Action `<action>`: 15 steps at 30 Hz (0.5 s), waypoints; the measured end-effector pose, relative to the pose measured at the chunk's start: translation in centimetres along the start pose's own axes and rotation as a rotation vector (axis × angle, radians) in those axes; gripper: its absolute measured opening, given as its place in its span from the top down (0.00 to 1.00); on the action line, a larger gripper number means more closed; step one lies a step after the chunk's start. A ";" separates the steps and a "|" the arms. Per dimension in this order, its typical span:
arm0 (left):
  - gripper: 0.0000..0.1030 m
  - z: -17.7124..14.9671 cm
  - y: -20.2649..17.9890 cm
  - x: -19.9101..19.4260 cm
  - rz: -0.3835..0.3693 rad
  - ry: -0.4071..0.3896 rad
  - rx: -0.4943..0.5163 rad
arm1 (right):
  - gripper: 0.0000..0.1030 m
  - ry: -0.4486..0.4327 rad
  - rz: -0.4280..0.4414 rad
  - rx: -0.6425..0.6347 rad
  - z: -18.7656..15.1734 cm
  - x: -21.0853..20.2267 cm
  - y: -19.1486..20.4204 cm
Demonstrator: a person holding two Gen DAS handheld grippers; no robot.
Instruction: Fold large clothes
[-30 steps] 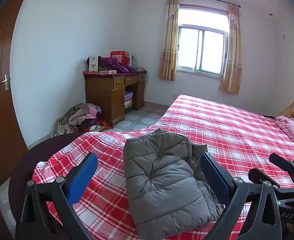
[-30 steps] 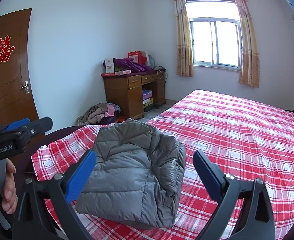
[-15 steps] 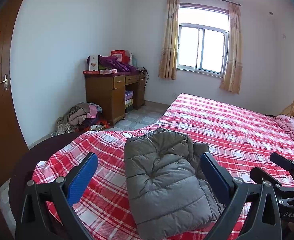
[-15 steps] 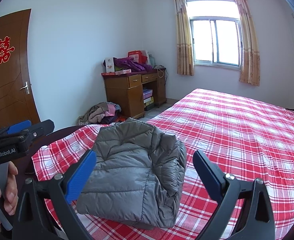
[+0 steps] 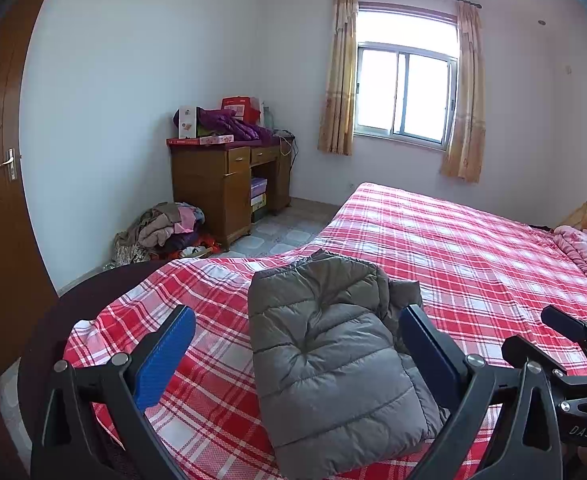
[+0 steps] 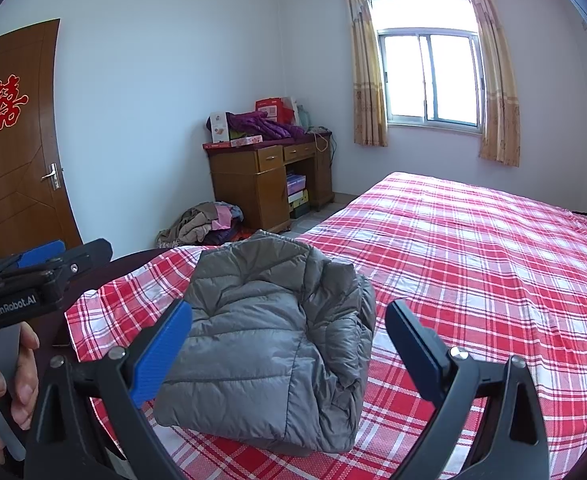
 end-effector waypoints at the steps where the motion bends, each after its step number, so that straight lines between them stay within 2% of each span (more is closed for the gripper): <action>1: 0.01 0.0 0.0 0.1 0.001 0.001 0.000 | 0.04 0.000 0.000 0.000 0.0 0.0 0.0; 15: 0.01 -0.1 0.5 0.6 0.005 0.021 -0.024 | 0.04 -0.008 0.005 -0.004 0.2 -0.1 0.5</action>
Point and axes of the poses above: each gripper's, at about its wrist camera, not at the fingertips, and x roughly the way its jaws point, y to its left, z to its top, the point moved 9 cm from there along x, roughly the way its jaws point, and after that the axes turned 10 degrees about -x, right-handed, at the moved point
